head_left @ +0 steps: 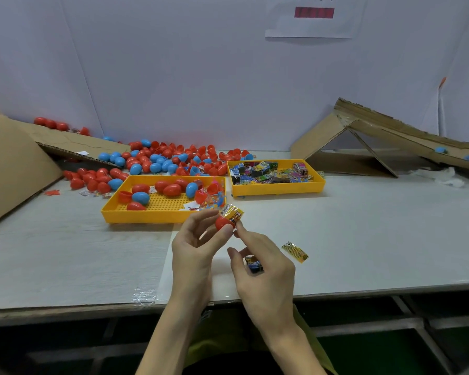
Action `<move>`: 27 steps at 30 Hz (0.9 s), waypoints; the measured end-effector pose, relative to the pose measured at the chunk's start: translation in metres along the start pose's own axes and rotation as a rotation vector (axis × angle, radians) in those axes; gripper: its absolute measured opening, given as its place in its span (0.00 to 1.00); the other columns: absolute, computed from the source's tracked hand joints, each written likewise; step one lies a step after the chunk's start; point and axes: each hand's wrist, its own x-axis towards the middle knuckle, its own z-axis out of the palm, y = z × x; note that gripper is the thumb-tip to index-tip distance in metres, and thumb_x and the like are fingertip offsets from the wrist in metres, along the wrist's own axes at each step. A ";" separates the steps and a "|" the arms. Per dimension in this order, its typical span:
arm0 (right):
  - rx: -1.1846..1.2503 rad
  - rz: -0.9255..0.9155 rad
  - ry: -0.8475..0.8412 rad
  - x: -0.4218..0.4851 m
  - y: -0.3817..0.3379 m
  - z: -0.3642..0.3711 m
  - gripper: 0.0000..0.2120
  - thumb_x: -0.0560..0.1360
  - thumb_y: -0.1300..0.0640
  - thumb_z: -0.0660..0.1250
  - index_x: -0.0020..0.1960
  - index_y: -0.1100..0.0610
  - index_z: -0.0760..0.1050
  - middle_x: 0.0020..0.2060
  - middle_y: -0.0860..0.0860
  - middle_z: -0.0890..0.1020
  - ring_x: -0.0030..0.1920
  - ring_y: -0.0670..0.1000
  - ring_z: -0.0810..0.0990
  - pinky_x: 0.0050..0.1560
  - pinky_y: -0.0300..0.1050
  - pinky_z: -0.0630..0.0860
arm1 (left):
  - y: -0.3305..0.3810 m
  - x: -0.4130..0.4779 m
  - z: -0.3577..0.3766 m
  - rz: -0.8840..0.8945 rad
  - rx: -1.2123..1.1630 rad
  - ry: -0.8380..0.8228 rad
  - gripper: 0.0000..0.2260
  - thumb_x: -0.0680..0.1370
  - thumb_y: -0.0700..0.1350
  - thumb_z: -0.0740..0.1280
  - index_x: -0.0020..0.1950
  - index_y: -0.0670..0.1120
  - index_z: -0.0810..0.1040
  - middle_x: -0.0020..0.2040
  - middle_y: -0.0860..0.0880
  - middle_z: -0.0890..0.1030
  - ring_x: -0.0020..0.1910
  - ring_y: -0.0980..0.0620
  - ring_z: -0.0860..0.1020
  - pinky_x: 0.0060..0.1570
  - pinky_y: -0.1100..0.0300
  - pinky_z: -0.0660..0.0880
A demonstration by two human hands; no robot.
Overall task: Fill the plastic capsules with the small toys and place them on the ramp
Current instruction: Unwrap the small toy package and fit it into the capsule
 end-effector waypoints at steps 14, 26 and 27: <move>0.021 0.037 0.269 -0.002 0.002 0.001 0.19 0.70 0.53 0.74 0.60 0.56 0.81 0.53 0.42 0.82 0.53 0.39 0.82 0.53 0.28 0.76 | -0.003 -0.004 0.005 0.063 0.201 -0.149 0.14 0.68 0.47 0.77 0.51 0.44 0.82 0.50 0.49 0.87 0.48 0.50 0.85 0.47 0.62 0.80; 0.079 0.038 0.335 -0.003 0.005 -0.001 0.14 0.73 0.53 0.71 0.56 0.57 0.83 0.51 0.46 0.85 0.52 0.42 0.83 0.55 0.32 0.77 | -0.007 -0.003 0.004 0.075 0.182 -0.161 0.12 0.72 0.46 0.74 0.53 0.43 0.83 0.50 0.47 0.87 0.51 0.49 0.85 0.49 0.60 0.81; 0.087 0.039 0.332 -0.002 0.004 -0.001 0.14 0.73 0.52 0.71 0.57 0.56 0.83 0.51 0.45 0.84 0.51 0.41 0.83 0.54 0.33 0.78 | -0.007 -0.002 0.003 0.072 0.180 -0.155 0.11 0.72 0.46 0.74 0.52 0.43 0.84 0.49 0.46 0.87 0.51 0.49 0.85 0.49 0.59 0.81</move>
